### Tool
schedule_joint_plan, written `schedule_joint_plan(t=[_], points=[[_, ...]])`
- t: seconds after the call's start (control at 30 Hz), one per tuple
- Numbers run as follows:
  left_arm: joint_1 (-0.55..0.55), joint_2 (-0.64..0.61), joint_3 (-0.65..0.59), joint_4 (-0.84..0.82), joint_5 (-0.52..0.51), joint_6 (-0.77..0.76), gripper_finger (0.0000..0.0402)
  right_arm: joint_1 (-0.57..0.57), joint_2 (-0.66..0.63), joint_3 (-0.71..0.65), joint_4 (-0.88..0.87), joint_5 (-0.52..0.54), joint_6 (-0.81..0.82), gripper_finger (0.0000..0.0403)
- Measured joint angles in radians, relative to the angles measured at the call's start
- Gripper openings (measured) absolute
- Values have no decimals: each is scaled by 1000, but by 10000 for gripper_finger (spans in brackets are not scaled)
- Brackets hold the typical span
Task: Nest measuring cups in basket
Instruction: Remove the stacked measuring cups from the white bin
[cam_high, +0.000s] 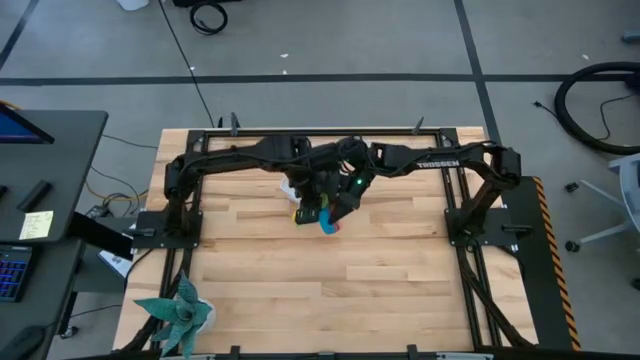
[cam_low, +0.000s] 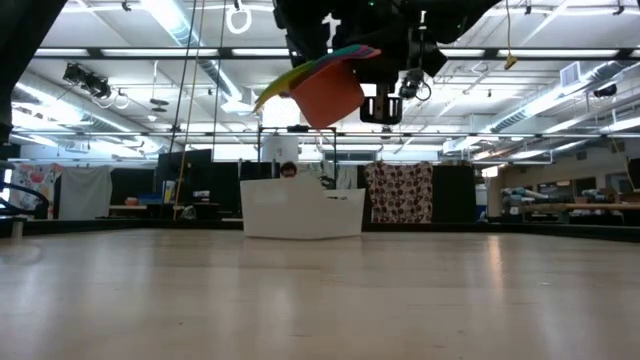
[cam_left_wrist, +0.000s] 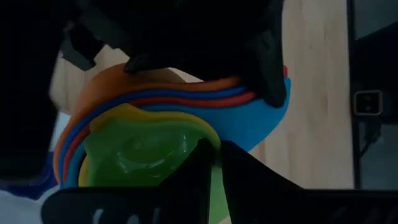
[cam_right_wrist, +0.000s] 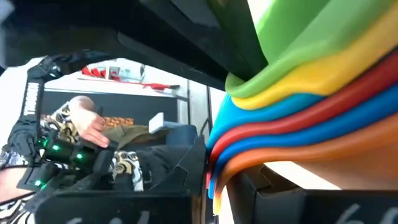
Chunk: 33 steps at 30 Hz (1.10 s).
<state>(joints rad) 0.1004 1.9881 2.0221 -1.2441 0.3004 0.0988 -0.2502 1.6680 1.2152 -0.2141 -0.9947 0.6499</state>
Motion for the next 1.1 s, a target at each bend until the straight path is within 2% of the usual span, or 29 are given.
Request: schedule_joint_plan(t=[0.07, 0.33, 0.47, 1.1], points=[[-15, 1, -1, 7, -7, 10, 29, 21, 0, -2, -23, 28, -19, 42], [-55, 10, -2, -4, -6, -7, 30, 69, 0, -57, 77, 73, 18, 41], [-63, 29, -2, -5, 5, -9, 30, 78, 0, -111, 177, 68, 78, 41], [-64, 159, -3, 100, 106, 58, 29, 79, -2, -395, 499, 55, 169, 41]])
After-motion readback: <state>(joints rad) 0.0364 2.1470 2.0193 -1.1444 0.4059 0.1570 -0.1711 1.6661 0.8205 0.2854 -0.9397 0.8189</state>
